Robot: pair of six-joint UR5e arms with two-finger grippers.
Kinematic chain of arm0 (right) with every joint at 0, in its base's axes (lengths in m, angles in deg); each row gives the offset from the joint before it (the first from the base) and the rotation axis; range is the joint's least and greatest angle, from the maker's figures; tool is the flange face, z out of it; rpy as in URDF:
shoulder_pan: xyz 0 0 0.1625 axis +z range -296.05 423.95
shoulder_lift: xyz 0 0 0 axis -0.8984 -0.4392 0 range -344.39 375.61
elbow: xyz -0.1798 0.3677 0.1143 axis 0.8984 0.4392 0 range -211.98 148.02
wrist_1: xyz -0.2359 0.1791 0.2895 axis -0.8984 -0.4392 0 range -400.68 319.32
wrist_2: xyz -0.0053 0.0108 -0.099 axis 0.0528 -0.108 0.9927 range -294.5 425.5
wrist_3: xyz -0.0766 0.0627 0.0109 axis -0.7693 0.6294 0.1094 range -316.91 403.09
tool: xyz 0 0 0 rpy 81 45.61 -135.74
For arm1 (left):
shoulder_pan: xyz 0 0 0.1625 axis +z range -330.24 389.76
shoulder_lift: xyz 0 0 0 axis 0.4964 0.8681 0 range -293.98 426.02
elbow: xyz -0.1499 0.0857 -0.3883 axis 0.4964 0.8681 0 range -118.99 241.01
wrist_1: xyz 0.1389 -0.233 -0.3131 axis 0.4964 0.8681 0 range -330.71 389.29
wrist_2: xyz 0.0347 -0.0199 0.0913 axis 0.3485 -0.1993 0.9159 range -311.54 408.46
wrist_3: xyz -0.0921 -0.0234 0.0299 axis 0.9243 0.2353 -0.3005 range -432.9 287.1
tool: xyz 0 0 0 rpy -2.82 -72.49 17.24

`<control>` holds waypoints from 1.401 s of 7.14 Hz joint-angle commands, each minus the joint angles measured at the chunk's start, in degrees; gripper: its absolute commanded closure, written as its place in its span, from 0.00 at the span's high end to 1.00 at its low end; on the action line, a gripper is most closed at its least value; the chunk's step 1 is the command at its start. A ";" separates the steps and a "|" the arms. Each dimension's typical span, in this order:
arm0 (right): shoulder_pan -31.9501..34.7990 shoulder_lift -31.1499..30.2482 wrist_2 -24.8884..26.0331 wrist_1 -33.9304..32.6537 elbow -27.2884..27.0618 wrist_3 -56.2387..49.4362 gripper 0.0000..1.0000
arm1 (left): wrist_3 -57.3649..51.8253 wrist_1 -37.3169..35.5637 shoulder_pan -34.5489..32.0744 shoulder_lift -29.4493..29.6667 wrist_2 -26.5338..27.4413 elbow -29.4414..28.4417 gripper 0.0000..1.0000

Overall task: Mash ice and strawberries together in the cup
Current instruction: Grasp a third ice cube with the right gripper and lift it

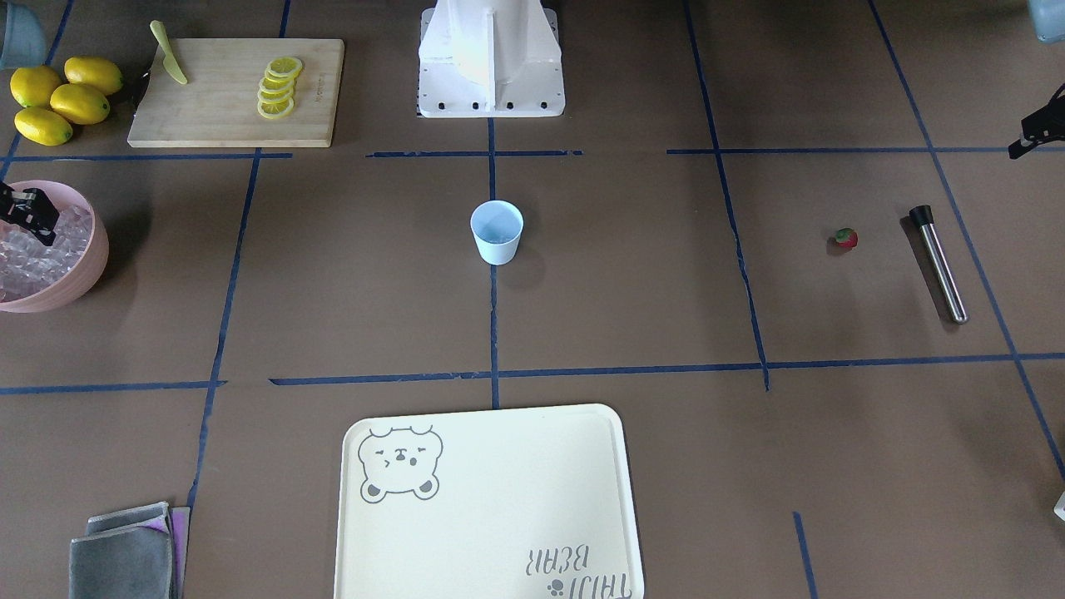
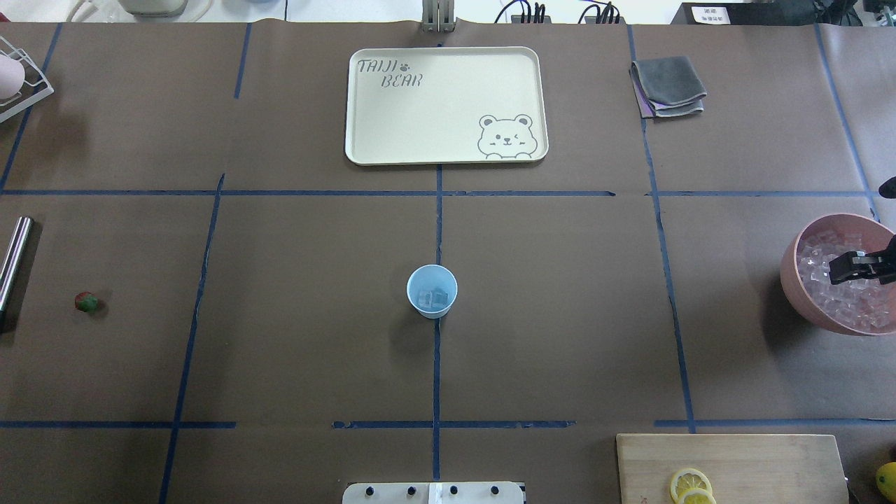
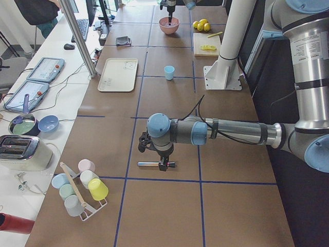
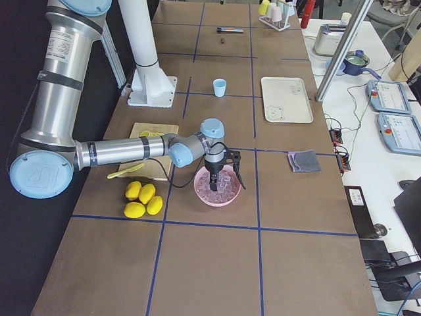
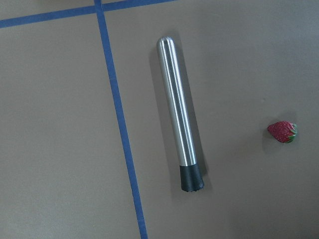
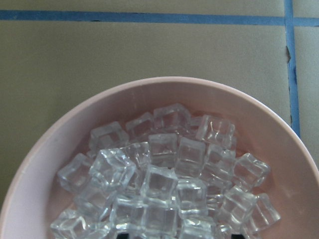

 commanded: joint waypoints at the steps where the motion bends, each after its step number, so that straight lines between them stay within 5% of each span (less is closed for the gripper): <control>1: 0.07 -0.43 0.04 0.10 -0.16 -0.62 0.70 | 0.00 0.00 0.00 0.08 -0.01 0.03 1.00; 6: 0.24 -0.96 0.13 -0.07 0.10 -0.71 0.09 | 0.00 0.00 0.00 0.08 -0.01 0.03 1.00; 10: 5.25 0.09 -1.36 -0.87 -5.32 -1.15 0.06 | 0.00 0.00 0.00 -0.01 -0.53 0.12 1.00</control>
